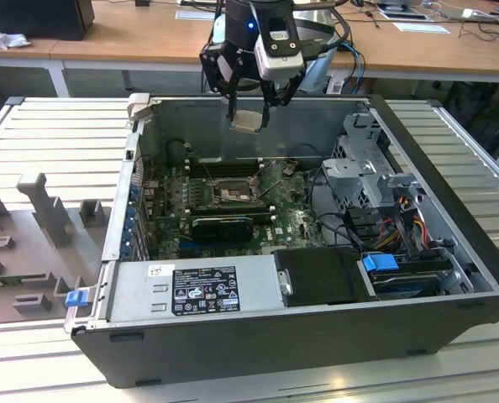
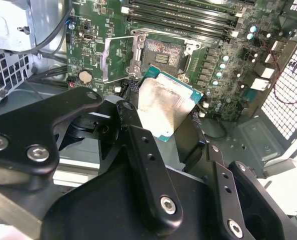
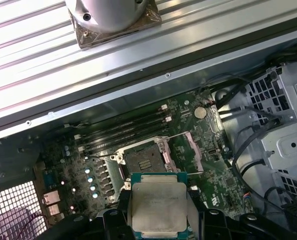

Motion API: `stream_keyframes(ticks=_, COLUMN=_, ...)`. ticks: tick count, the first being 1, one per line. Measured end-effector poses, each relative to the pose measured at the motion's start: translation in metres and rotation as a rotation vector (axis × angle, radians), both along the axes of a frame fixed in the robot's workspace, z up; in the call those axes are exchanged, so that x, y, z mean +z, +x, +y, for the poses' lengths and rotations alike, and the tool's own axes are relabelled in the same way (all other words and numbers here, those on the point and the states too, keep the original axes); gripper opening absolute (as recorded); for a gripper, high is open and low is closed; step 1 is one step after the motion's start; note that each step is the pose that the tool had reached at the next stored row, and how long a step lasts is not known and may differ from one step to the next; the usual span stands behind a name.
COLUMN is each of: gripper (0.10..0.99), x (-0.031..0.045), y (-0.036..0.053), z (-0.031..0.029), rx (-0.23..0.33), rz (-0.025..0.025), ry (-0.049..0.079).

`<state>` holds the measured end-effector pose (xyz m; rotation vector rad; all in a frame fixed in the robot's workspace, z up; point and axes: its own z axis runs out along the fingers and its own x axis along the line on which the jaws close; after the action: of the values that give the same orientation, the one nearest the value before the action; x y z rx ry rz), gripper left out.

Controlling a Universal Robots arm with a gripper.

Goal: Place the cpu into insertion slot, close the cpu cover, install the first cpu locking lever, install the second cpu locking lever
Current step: 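Place the cpu into insertion slot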

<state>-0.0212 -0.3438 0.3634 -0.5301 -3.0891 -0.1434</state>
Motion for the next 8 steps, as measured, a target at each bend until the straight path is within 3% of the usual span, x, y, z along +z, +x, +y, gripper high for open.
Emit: stream_keyframes(ticks=8, gripper=0.529, x=-0.0002, y=0.0, z=0.0, rx=-0.038, rz=0.0001, ry=0.0)
